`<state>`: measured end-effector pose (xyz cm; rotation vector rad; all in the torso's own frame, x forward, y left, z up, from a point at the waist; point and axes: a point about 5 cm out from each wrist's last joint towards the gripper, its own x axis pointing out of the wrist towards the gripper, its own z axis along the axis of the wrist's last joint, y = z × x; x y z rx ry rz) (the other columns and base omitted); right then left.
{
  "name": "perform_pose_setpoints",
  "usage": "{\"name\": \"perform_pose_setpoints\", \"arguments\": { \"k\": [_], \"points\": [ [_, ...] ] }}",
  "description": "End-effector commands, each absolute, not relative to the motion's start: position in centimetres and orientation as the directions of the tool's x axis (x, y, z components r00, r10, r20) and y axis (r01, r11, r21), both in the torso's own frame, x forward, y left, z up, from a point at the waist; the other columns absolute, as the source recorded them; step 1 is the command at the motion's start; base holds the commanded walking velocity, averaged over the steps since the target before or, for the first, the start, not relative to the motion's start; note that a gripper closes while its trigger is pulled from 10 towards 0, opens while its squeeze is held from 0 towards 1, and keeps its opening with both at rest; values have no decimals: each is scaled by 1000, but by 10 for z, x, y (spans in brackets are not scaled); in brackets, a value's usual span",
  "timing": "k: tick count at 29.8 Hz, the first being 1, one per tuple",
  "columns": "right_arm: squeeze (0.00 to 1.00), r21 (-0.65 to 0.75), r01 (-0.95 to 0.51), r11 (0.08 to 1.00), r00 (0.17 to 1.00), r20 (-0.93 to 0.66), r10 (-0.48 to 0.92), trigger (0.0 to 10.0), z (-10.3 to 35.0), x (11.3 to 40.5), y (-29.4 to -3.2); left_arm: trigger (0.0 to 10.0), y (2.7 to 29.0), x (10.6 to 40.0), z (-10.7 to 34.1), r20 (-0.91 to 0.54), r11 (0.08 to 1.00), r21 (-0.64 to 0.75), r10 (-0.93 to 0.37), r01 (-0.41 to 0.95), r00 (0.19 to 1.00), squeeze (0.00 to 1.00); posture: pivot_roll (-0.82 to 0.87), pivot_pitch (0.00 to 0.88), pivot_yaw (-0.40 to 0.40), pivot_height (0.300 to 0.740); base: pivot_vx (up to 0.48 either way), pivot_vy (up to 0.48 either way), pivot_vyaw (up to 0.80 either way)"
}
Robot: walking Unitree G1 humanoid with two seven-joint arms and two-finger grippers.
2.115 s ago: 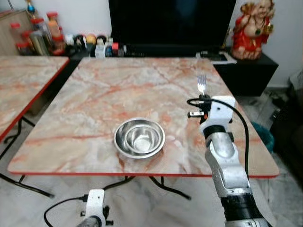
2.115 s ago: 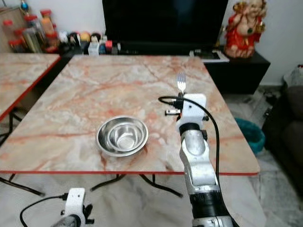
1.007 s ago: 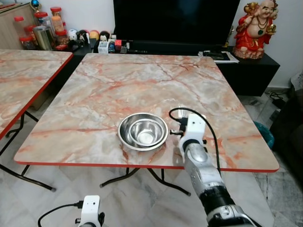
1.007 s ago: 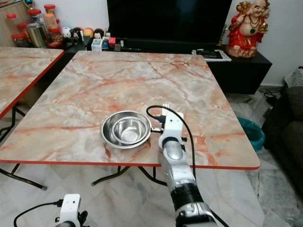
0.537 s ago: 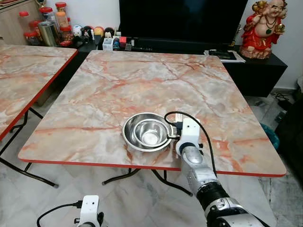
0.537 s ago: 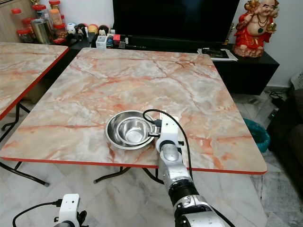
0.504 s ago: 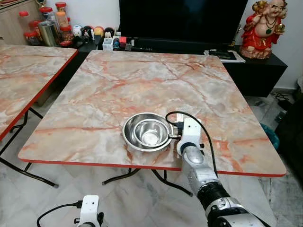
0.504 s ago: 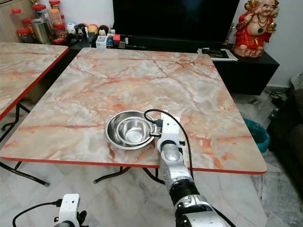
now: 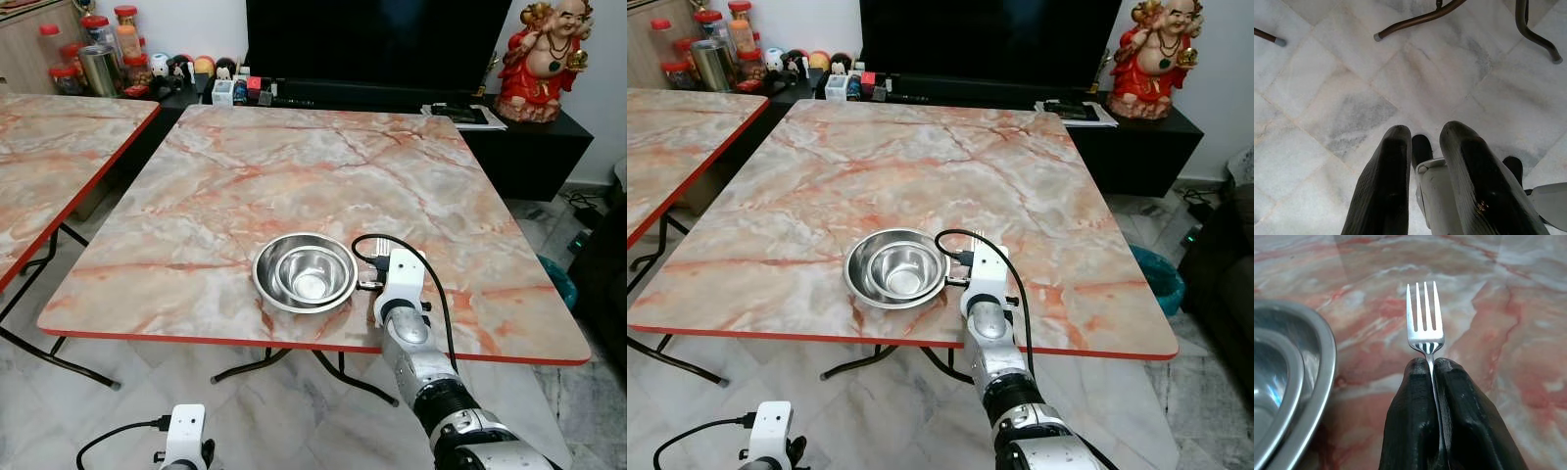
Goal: Setting the table
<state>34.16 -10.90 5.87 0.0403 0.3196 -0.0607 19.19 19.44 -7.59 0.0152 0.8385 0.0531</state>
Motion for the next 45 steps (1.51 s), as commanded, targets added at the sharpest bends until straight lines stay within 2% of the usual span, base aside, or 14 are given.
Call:
{"name": "perform_pose_setpoints", "arguments": {
  "k": [1, 45],
  "points": [
    [0, 24, 60, 998, 950, -307, -50, 10000, 61, 344, -110, 10000, 196, 192, -76, -750, 998, 41, 59, -43, 659, 0, 50, 0, -39, 740, 0, 0, 0],
    [0, -35, -9, 999, 928, -371, -4, 10000, 61, 352, -110, 10000, 197, 192, -76, -754, 998, 47, 66, -47, 654, 0, 63, 0, -52, 740, 0, 0, 0]
  ]
}}
